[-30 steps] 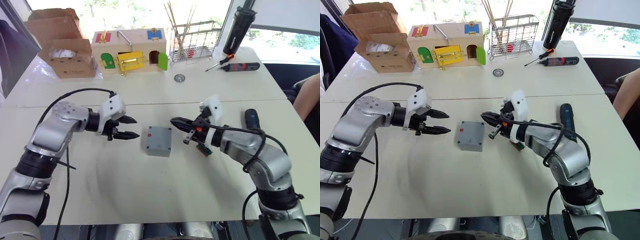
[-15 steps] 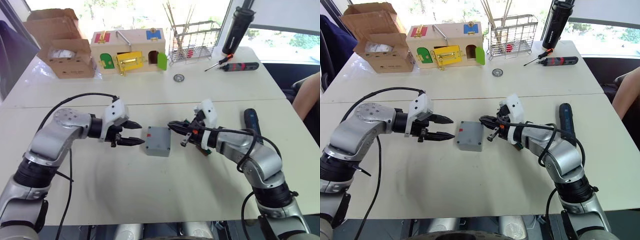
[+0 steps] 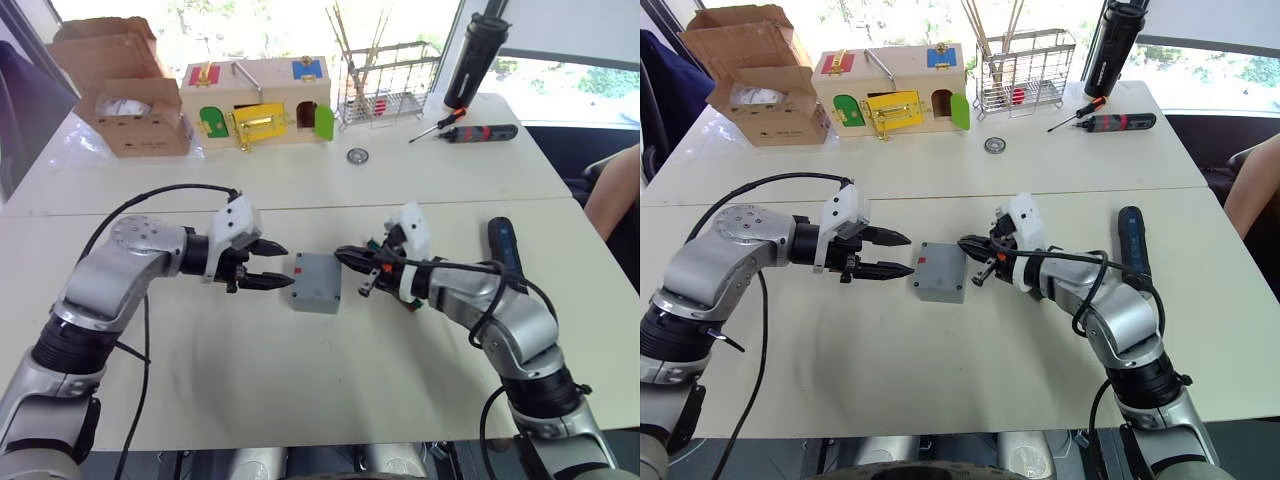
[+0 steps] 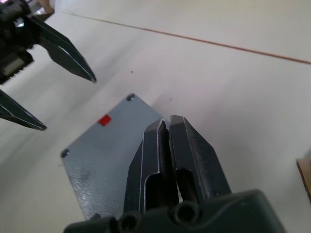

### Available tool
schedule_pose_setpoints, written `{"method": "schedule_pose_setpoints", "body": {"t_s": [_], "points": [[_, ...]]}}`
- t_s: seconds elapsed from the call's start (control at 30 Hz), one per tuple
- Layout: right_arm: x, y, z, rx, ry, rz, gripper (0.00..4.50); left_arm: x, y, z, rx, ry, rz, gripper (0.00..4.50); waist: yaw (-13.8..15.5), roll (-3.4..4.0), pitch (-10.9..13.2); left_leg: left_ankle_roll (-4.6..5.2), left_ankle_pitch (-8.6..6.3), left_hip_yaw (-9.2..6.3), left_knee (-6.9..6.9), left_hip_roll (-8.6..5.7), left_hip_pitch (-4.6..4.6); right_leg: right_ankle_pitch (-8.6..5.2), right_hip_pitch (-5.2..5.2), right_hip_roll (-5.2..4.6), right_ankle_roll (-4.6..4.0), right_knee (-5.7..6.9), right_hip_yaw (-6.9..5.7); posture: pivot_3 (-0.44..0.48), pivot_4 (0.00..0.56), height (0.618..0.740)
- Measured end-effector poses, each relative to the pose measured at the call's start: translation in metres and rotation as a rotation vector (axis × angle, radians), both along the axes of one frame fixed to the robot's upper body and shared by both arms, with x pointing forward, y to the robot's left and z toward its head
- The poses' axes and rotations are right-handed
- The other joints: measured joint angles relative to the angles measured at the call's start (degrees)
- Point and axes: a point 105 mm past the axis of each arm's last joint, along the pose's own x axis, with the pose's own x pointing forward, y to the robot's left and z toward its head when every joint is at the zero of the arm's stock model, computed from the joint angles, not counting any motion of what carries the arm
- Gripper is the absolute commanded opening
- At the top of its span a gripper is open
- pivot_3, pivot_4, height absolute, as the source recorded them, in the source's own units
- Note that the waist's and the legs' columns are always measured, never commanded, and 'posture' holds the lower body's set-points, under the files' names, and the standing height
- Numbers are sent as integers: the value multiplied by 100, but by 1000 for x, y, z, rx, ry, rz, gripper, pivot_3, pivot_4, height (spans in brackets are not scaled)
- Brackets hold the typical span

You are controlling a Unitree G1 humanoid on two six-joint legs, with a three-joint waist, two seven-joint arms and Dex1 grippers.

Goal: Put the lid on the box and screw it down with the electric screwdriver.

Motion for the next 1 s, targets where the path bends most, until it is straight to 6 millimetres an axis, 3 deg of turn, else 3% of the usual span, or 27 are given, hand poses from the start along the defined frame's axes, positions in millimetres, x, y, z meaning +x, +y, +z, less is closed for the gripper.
{"method": "schedule_pose_setpoints", "body": {"t_s": [0.23, 0.33, 0.5, 0.53, 0.6, 0.77, 0.87, 0.9, 1.0], "points": [[3, 1, -2, 3, 6, 3, 99, 0, -1, 0, -5, -1, 0, 2895, -2, 0, 0, 0, 0, 0, 0, 0, 0, 0, 0, 0, 0, 0, 0, 0, 150, 740], [2, 3, -3, 4, 8, 10, 1302, 0, -1, 0, -6, 0, 0, 2895, -2, 0, 0, 0, 0, 0, 0, 0, 0, 0, -1, 0, 0, 0, 0, 0, 150, 740], [3, 2, -2, -4, -1, 8, 3709, 0, -4, 0, -18, 5, -4, 2895, 4, 0, 0, 0, 0, 0, 0, 0, 0, 0, 0, 0, 0, 0, 0, 0, 150, 740], [4, 1, -2, -9, -2, 4, 4033, 0, -5, 1, -22, 4, -7, 2895, 7, 0, 0, 0, 0, 0, 0, 0, 0, 0, 0, 0, 0, 0, 0, 0, 150, 740], [5, -7, 3, -17, -2, -18, 4033, 0, -9, 3, -37, 4, -19, 2895, 17, 0, 0, 0, 0, 1, 0, -2, 0, 0, 0, -2, 0, 0, 0, 0, 150, 740], [14, -61, 52, -34, -61, -184, 4033, -6, -31, 16, -125, 3, -102, 2895, 52, 0, 0, 0, 0, -1, 4, -3, -2, 0, 8, -4, 0, -4, -2, 0, 150, 740], [12, -109, 85, -88, -43, -322, 4033, -17, -47, 19, -155, 11, -181, 2895, 33, 1, 1, 1, -1, 2, 1, -4, -3, 0, 8, -6, 0, -9, -1, 0, 150, 740], [10, -123, 94, -95, -34, -367, 4275, -19, -51, 18, -154, 12, -202, 2895, 30, 1, 1, 2, -1, 3, -2, -1, -3, 0, 8, -3, 0, -9, 0, 0, 150, 740], [-4, -153, 93, -187, 104, -428, 4275, -24, -64, 19, -176, 11, -252, 2895, 25, 3, 1, 8, -4, 9, -1, 5, -3, 0, 8, -1, 0, -9, 2, 0, 150, 740]]}}
